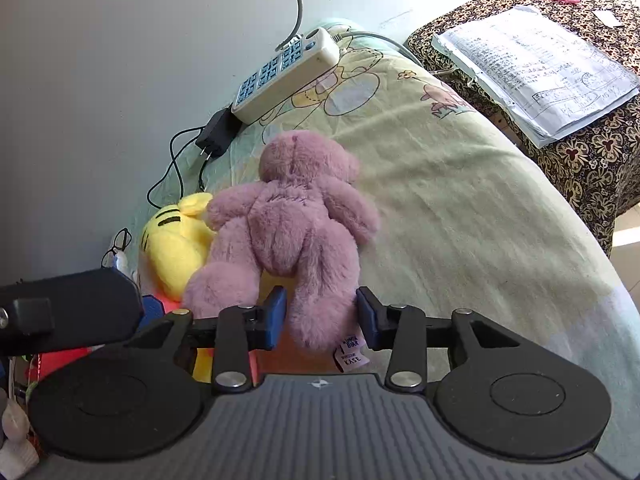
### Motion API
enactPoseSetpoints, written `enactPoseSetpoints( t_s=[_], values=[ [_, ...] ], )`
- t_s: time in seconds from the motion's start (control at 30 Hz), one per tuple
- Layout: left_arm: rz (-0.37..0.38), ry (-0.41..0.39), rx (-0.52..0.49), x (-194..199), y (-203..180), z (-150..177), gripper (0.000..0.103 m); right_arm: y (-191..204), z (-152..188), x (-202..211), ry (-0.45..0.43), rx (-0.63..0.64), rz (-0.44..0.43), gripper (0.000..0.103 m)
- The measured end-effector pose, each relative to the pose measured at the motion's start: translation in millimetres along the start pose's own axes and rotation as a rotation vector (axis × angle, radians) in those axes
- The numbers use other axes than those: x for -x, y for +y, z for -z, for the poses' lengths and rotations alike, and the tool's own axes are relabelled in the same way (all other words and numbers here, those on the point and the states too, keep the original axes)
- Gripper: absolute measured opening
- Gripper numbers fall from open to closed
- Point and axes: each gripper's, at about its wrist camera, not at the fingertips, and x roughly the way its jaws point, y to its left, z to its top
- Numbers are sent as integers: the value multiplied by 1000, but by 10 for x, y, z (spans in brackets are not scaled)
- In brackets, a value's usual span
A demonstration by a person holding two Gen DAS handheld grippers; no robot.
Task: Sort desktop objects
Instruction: 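Move the right tool to the mauve teddy bear on the bed, then close the right tool on the mauve teddy bear's head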
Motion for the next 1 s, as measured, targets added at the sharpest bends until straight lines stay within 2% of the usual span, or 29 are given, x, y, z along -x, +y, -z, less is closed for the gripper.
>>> enactPoseSetpoints(
  t_s=[0.1,0.33,0.53,0.7,0.8,0.9,1.0],
  values=[
    [11,23,23,-61,44,-20,87,-17,-25,-9,8,5,-1,31],
    [69,82,26,-168,-44,22,87,-145,24,266,52,46,14,30],
    [100,124,-15,-326,-195,120,87,-344,173,602,121,90,55,30],
    [113,157,-94,-399,-378,317,87,-519,325,847,151,86,42,34],
    [89,132,-178,-378,-512,434,87,-660,344,999,136,23,2,38],
    [51,119,-241,-389,-591,513,87,-852,285,1088,68,-86,3,40],
    [65,104,-283,-298,-660,607,87,-977,187,1080,11,-197,-66,40]
  ],
)
